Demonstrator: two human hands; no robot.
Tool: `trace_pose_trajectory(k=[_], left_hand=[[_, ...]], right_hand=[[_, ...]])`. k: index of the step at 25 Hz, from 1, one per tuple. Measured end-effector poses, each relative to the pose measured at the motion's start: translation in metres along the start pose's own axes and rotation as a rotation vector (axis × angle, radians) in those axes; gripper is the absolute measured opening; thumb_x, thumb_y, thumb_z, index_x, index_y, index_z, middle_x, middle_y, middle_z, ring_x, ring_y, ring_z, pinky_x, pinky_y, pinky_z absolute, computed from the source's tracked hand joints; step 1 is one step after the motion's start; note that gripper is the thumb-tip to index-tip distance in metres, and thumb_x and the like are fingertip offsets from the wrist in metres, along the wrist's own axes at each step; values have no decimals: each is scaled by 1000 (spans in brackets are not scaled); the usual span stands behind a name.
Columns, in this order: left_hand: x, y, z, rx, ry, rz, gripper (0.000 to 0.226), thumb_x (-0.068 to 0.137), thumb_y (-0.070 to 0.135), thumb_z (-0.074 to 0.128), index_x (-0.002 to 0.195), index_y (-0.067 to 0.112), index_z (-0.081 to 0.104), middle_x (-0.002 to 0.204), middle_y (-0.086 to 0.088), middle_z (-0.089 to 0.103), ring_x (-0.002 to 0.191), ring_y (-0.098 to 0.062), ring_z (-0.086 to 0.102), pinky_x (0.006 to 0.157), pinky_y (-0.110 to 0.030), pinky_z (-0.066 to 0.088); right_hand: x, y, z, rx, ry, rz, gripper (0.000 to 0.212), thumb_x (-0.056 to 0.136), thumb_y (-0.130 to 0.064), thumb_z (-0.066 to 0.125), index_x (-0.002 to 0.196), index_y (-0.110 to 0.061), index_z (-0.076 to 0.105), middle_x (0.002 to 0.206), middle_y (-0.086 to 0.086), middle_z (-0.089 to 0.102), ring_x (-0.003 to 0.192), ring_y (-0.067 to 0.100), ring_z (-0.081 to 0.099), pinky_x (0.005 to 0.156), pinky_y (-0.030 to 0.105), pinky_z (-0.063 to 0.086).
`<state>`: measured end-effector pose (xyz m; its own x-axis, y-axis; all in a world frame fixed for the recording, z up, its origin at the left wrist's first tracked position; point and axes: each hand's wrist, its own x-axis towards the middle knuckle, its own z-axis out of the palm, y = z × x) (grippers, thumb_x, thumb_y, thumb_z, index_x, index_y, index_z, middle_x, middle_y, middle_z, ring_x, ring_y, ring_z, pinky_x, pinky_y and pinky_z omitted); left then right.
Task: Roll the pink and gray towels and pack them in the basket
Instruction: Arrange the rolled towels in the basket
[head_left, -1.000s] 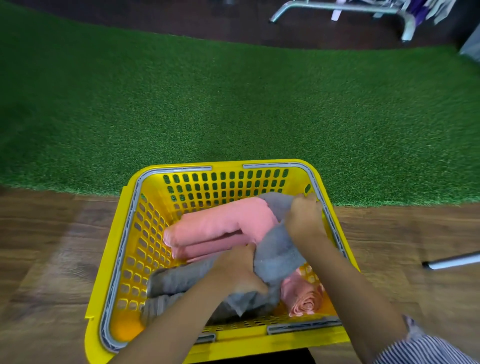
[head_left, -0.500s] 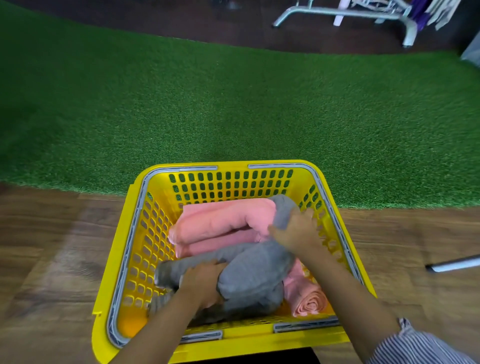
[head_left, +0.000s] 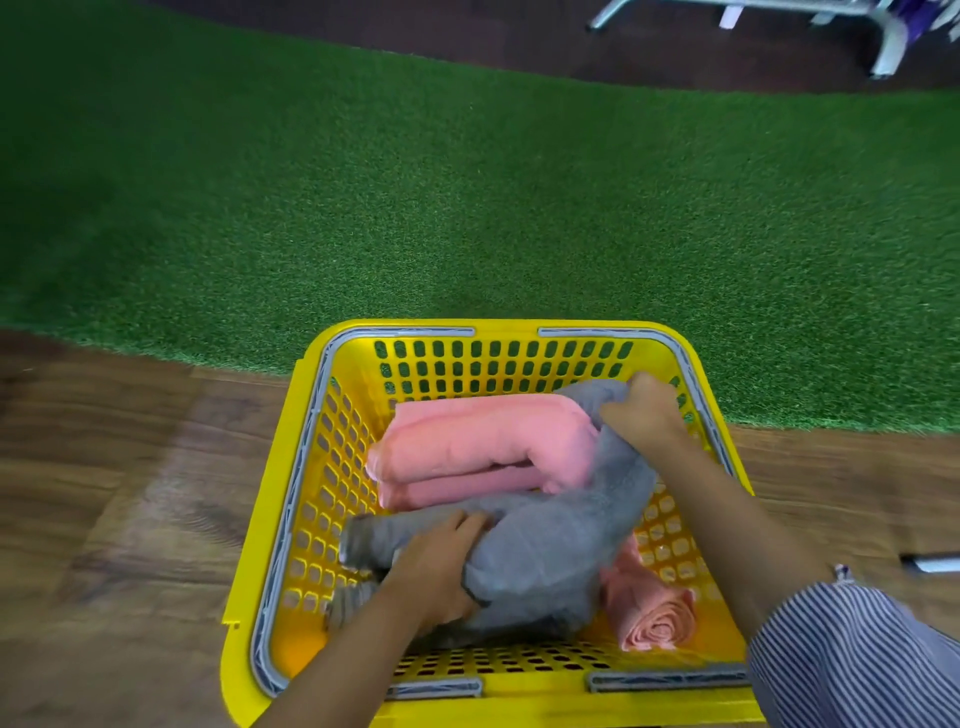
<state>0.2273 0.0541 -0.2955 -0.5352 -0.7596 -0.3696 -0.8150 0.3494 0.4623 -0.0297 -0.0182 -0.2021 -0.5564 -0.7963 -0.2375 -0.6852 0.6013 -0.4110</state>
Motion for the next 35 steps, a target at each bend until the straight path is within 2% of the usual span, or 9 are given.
trace_pose_trajectory(k=[2,7,11,13,17,22,28,32,35], left_hand=[[1,-1,-7,-127,78,-14,58,68,52,68,115,24,48,123,0,46,104,-18,50,95,-33,43],[-7,13,-37,-309,272,182,77,48,54,70,113,15,61,120,5,39,102,-9,46,91,-13,39],[-14,9,-61,-193,389,250,70,50,52,76,112,23,65,121,7,48,109,-12,49,92,-30,46],[-15,-4,-59,-137,322,170,73,48,49,77,114,24,63,111,8,56,99,-14,55,85,-34,49],[-20,-25,-30,73,134,76,75,54,38,79,125,26,59,118,2,61,107,-21,59,83,-23,43],[-10,-31,-24,86,142,66,75,58,32,74,131,24,55,118,-1,59,108,-25,57,87,-30,45],[-10,-33,-17,188,164,76,72,62,41,73,130,26,53,124,0,55,115,-26,51,99,-35,38],[-15,-32,-28,214,457,202,67,54,62,74,114,33,67,138,-9,49,131,-32,42,106,-65,27],[-28,-21,-48,211,642,325,60,55,69,76,104,34,72,152,-12,34,144,-31,23,112,-66,3]], right_hand=[[-12,-5,-25,-43,96,-178,20,78,-14,61,88,3,55,97,27,62,94,39,59,64,31,36],[-60,-14,-88,10,259,-476,36,70,-16,67,104,-6,63,95,20,65,92,35,59,72,32,41],[-95,1,-111,138,256,-470,42,70,-12,70,111,-11,60,92,15,65,90,29,60,70,26,35],[-89,14,-102,17,81,-327,54,71,-14,69,123,-11,50,92,16,60,94,31,59,68,27,37],[-73,35,-37,-376,-395,-188,91,68,-18,74,143,-10,22,135,14,45,123,27,45,89,27,42],[-46,28,12,-162,-209,-165,93,65,-41,76,134,-1,28,133,20,36,122,35,40,96,38,39],[-28,12,24,-154,-57,-100,66,71,-21,70,122,-4,32,107,18,59,99,36,59,71,35,45],[-39,2,1,-61,-52,-257,50,70,-25,69,116,-15,53,99,10,64,92,30,60,68,30,46],[-53,-3,-27,187,-256,-381,48,62,-21,72,109,-18,62,93,3,66,86,23,61,67,33,45]])
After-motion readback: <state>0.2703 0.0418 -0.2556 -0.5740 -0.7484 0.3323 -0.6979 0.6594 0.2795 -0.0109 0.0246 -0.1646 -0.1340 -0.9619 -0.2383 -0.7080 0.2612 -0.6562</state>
